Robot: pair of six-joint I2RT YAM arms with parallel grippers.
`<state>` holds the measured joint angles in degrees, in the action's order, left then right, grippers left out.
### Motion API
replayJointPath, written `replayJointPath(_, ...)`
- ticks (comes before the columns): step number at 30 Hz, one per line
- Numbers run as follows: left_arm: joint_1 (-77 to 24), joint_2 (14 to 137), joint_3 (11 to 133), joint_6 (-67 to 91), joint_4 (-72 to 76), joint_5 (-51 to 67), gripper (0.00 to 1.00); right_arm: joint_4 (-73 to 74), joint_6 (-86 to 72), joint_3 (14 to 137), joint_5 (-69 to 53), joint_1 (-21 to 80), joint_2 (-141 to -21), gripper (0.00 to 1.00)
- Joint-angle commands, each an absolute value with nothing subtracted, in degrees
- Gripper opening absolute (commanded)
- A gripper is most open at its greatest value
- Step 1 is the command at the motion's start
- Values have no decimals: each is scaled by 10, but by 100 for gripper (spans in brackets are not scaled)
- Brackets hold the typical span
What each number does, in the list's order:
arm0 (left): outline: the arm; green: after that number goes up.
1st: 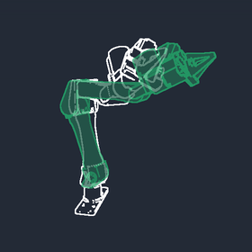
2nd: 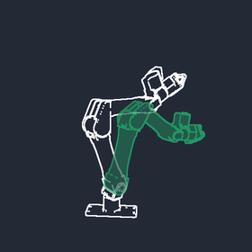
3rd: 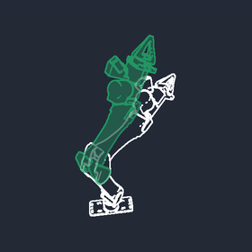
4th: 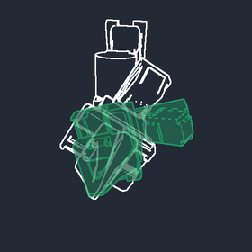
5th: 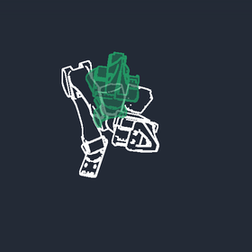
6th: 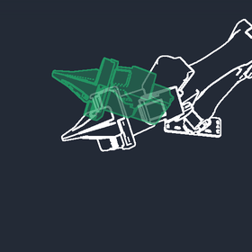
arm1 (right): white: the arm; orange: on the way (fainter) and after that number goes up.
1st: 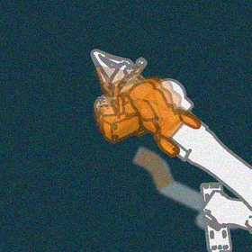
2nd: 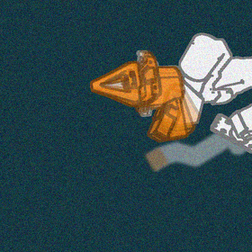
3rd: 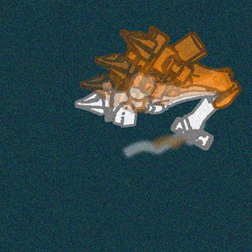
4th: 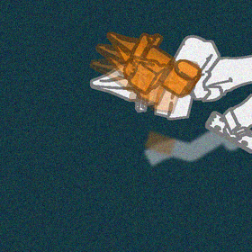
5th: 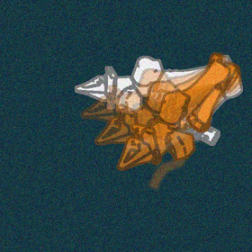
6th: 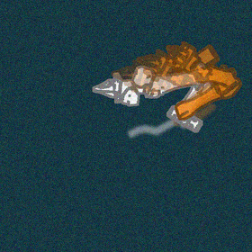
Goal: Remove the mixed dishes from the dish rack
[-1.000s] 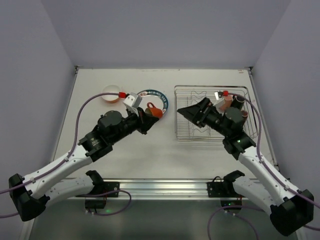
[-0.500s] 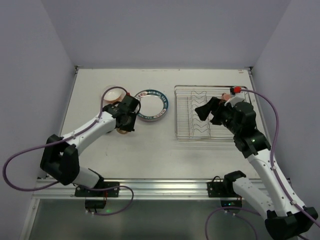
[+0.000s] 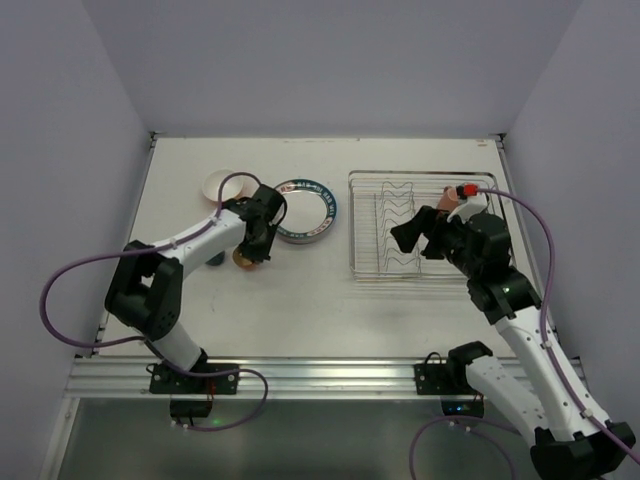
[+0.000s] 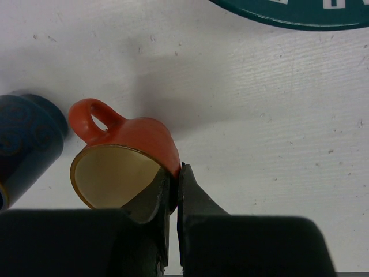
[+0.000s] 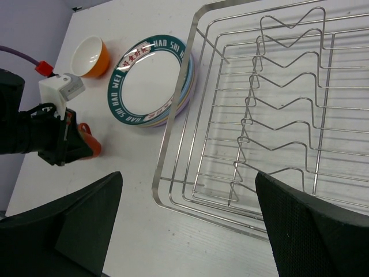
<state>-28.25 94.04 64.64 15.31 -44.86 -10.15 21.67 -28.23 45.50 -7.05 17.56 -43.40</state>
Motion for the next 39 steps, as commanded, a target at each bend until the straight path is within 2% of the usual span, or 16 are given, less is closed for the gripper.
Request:
replayJointPath(1, -273, 948, 670, 132, -434, -93, 0, 200, -272, 448, -82, 173, -423, 99)
replayJointPath(11, -261, 991, 685, 138, -437, -96, 0, 192, -273, 439, -93, 173, -417, 99)
replayJointPath(14, -260, 982, 684, 140, -436, -96, 21, 192, -272, 441, -93, 173, -423, 99)
replayJointPath(15, -260, 978, 682, 139, -435, -95, 35, 192, -272, 441, -92, 173, -423, 99)
replayJointPath(16, -261, 972, 680, 141, -433, -97, 42, 192, -271, 440, -91, 174, -423, 99)
replayJointPath(18, -261, 966, 680, 144, -435, -98, 54, 192, -269, 439, -86, 174, -423, 99)
replayJointPath(23, -260, 917, 683, 151, -439, -102, 70, 192, -265, 438, -58, 174, -440, 99)
replayJointPath(24, -261, 892, 683, 154, -439, -102, 78, 192, -265, 439, -53, 174, -446, 99)
replayJointPath(26, -261, 866, 686, 156, -440, -103, 87, 192, -267, 440, -38, 173, -458, 99)
replayJointPath(27, -262, 851, 686, 158, -445, -105, 98, 192, -267, 443, -33, 174, -471, 99)
replayJointPath(32, -292, 710, 666, 155, -419, -117, 100, 198, -294, 439, 31, 172, -497, 99)
replayJointPath(35, -343, 601, 610, 170, -379, -146, 100, 185, -300, 432, 59, 164, -511, 99)
replayJointPath(39, -375, 484, 531, 202, -363, -201, 100, 206, -280, 467, 163, 121, -569, 99)
